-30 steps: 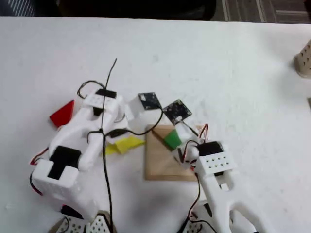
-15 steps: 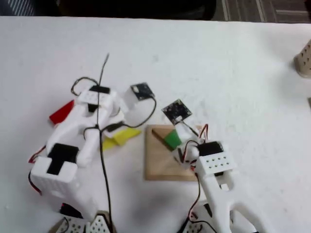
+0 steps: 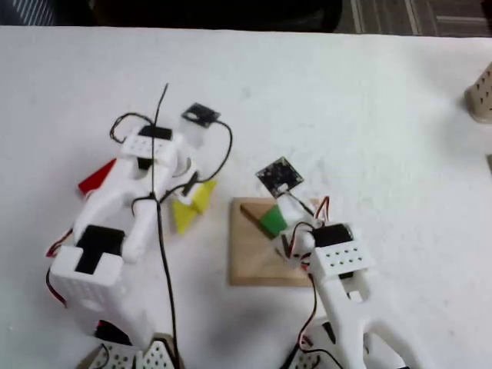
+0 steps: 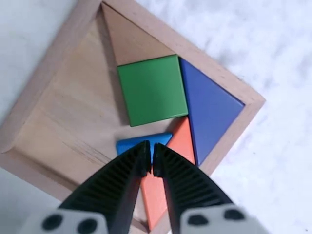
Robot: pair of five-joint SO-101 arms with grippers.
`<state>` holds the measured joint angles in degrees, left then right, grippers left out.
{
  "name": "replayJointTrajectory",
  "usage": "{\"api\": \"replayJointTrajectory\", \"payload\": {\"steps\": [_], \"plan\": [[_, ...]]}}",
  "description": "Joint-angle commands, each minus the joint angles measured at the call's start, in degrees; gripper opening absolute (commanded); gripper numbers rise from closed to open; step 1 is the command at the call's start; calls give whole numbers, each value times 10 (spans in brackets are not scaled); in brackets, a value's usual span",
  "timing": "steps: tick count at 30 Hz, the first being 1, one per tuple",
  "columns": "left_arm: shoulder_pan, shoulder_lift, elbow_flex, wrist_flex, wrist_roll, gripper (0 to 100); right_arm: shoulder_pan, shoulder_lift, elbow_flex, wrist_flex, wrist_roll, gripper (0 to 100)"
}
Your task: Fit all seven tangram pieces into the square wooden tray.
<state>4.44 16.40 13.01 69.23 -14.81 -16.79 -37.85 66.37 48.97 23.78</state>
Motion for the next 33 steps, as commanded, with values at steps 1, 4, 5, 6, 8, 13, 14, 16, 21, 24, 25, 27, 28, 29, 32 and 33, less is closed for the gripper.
{"api": "replayJointTrajectory", "payload": {"steps": [1, 4, 5, 6, 8, 13, 14, 16, 21, 24, 25, 27, 28, 29, 32, 33], "plan": [[-7, -4, -72, 62, 47, 154, 6, -15, -5, -10, 6, 18], [-7, -4, -115, 119, 60, 154, 11, -15, -5, -10, 6, 18], [-7, -4, -127, 134, 62, 154, 18, -15, -6, -10, 6, 18], [-6, -4, -139, 147, 62, 154, 23, -16, -8, -10, 6, 18], [4, -4, -155, 168, 62, 154, 36, -16, -13, -10, 3, 18], [58, -4, -162, 195, 62, 154, 70, -16, -21, -10, 1, 18], [73, -5, -162, 200, 62, 154, 76, -16, -21, -10, 1, 18], [102, -19, -157, 203, 62, 154, 87, -16, -21, -10, 1, 18], [164, -102, -113, 199, 62, 155, 123, -16, -21, -10, 1, 18], [204, -149, -53, 172, 62, 156, 139, -16, -21, -10, 1, 18], [217, -160, -28, 162, 62, 157, 143, -16, -21, -10, 1, 18], [242, -175, 22, 137, 58, 157, 144, -16, -21, -10, 1, 18], [255, -176, 47, 124, 56, 157, 144, -16, -21, -10, 1, 18], [269, -176, 70, 109, 55, 157, 144, -16, -21, -10, 1, 18], [306, -180, 124, 77, -8, 155, 145, -16, -21, -10, 1, 18], [320, -180, 136, 71, -42, 155, 146, -16, -21, -10, 1, 18]]}}
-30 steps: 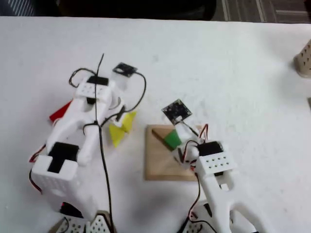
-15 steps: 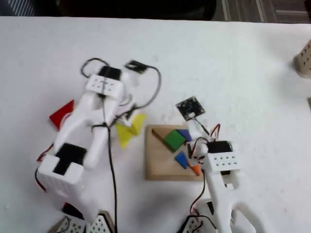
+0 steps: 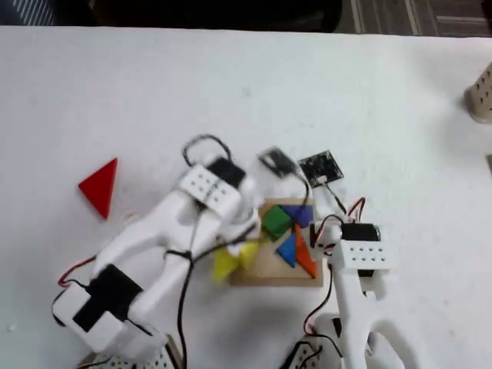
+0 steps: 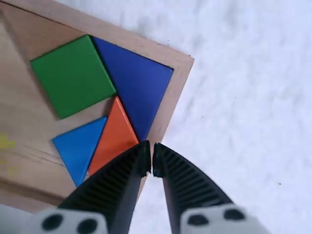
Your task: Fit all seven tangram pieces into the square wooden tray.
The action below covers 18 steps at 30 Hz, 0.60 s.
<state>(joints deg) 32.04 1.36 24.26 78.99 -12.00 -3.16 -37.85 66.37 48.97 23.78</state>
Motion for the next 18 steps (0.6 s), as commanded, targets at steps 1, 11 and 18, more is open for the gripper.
{"api": "replayJointTrajectory", "payload": {"steps": [1, 11, 18], "plan": [[57, -29, 33, -29, -102, 154, 10, -16, -21, -10, 1, 18], [89, -29, 47, -62, -300, 159, 19, -16, -21, -10, 1, 18], [88, -27, 47, -59, -355, 232, 18, -16, -21, -10, 1, 18]]}}
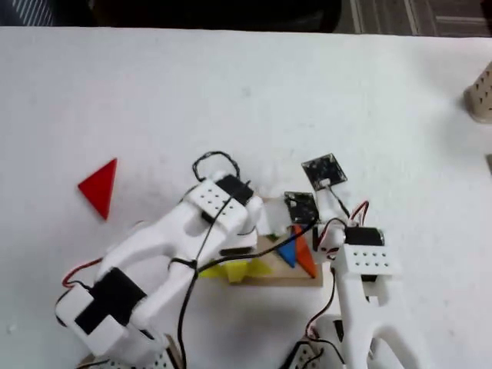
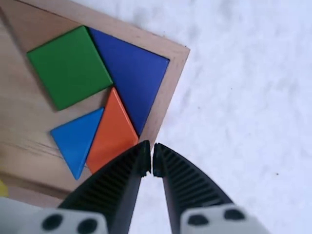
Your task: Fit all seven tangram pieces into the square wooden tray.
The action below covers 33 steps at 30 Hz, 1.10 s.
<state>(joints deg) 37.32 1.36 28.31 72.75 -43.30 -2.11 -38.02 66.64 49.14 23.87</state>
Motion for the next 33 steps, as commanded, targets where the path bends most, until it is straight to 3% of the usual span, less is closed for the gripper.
{"api": "replayJointTrajectory", "payload": {"steps": [1, 12, 17, 26, 33], "plan": [[35, -27, 6, 4, -42, 237, 7, -15, -24, -12, 1, 18], [36, -29, 2, 4, -43, 239, 5, -15, -24, -11, 4, 18], [36, -28, -10, 20, -42, 338, 5, -15, -24, -10, 4, 18], [36, -29, -56, 46, -33, 347, 5, -15, -24, -10, 4, 18], [-29, -30, -190, 191, -30, 343, 5, -15, -24, -11, 4, 18]]}}
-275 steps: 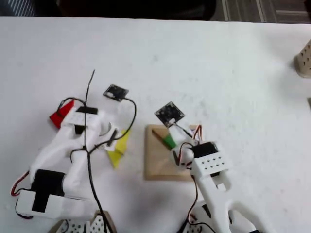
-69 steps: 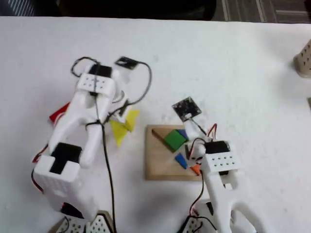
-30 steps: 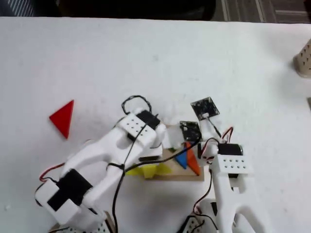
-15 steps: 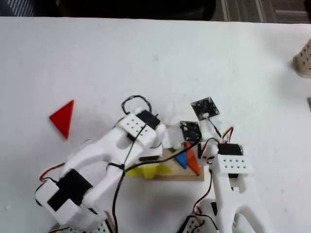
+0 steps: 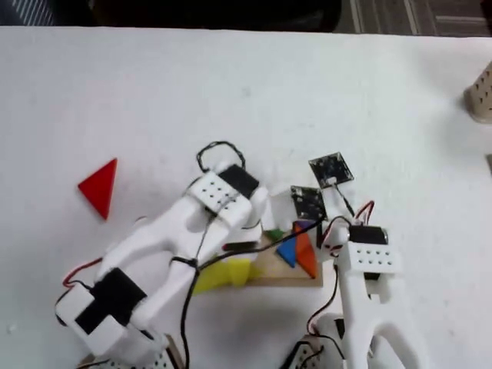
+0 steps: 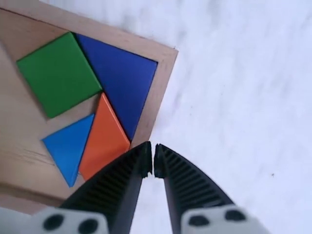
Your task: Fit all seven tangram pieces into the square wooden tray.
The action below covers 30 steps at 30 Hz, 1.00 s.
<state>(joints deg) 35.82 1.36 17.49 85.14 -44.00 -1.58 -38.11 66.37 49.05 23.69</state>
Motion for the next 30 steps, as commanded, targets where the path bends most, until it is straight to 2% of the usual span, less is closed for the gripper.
{"api": "replayJointTrajectory", "payload": {"steps": [1, 5, 11, 13, 16, 20, 25, 30], "plan": [[-32, -30, -110, 91, -23, 343, 0, -14, -21, -10, 6, 18], [-111, -32, -193, 171, 5, 343, 0, -14, -21, -10, 6, 18], [-218, -109, -196, 171, 34, 338, -1, -14, -21, -10, 6, 18], [-233, -139, -171, 171, 47, 295, 0, -14, -21, -10, 5, 18], [-233, -180, -93, 157, 55, 176, 3, -14, -21, -10, 3, 18], [-231, -225, 51, 88, 81, 24, 16, -14, -22, -10, 2, 18], [-227, -276, 231, -23, 98, 21, 31, -14, -29, -11, -19, 18], [-225, -308, 397, -204, 217, 23, 31, -14, -29, -11, -24, 18]]}}
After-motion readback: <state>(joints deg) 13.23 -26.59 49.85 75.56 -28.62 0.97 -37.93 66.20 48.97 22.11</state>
